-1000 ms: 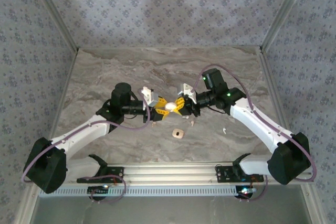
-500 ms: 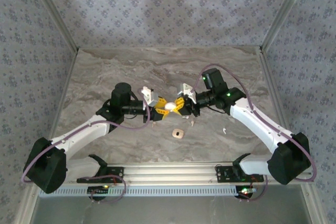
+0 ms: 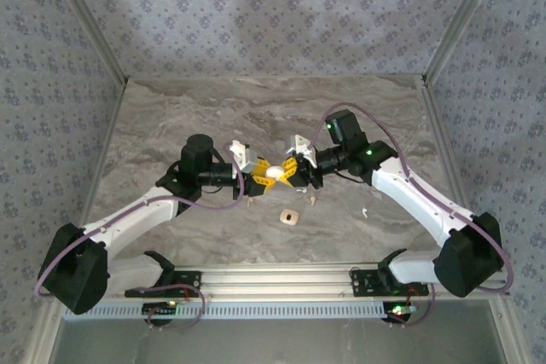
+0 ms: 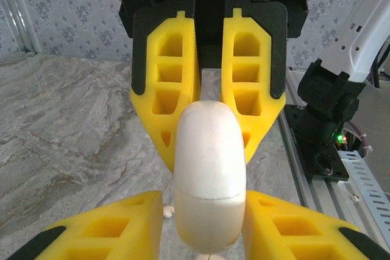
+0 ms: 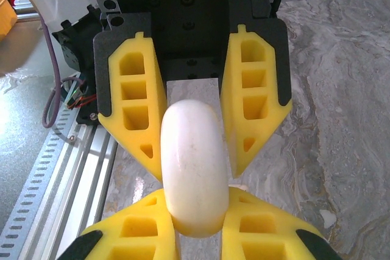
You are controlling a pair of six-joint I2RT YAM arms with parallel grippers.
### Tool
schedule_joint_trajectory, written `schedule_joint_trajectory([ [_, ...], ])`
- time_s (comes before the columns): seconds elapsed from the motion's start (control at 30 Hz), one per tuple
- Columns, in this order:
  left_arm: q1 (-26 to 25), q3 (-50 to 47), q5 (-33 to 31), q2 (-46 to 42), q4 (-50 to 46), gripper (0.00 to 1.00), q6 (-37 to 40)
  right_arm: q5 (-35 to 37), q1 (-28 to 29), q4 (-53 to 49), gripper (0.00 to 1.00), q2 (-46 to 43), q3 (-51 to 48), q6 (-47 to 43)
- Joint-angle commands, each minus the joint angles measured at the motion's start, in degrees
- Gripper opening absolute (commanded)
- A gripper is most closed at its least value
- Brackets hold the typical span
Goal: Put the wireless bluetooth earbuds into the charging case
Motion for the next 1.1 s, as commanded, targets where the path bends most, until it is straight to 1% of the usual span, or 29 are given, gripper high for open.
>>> schedule_joint_trajectory([
  [0.0, -0.4, 2.1, 0.2, -1.0, 0.8, 0.36, -0.3, -0.5, 0.3, -0.4, 0.14, 0.4, 1.8, 0.1],
  [0.1, -0.4, 2.1, 0.3, -1.0, 0.5, 0.25, -0.2, -0.4, 0.3, -0.4, 0.14, 0.4, 1.8, 0.1],
  [0.17, -0.4, 2.1, 0.3, -0.9, 0.3, 0.21, -0.1, -0.3, 0.3, -0.4, 0.16, 0.4, 1.8, 0.3],
  [0.2, -0.4, 2.1, 0.3, -0.8, 0.2, 0.21, 0.0, -0.1, 0.3, -0.2, 0.21, 0.2, 1.8, 0.7],
  [0.27, -0.4, 2.3, 0.3, -0.8, -0.4, 0.20, 0.5, 0.5, 0.3, 1.0, 0.36, -0.1, 1.6, 2.0],
  [0.3, -0.4, 2.3, 0.3, -0.7, -1.0, 0.19, 0.8, 1.0, 0.1, 1.6, 0.39, -0.3, 1.6, 2.6],
  [0.4, -0.4, 2.6, 0.5, -0.5, -2.0, 0.18, 1.5, 1.5, -0.3, 4.1, 0.44, -1.0, 1.1, 4.2],
  [0.63, -0.8, 3.1, 0.5, -0.1, -3.8, 0.17, 2.8, 0.8, -1.8, 8.1, 0.44, -1.4, 1.1, 6.8],
  [0.73, -1.0, 3.2, 0.6, 0.0, -4.2, 0.16, 3.2, 1.7, -2.3, 8.9, 0.44, -1.6, 1.2, 7.5],
  [1.07, -1.2, 3.4, 0.5, 0.5, -5.2, 0.14, 4.0, -0.1, -4.3, 11.5, 0.44, -3.0, 0.4, 10.0],
])
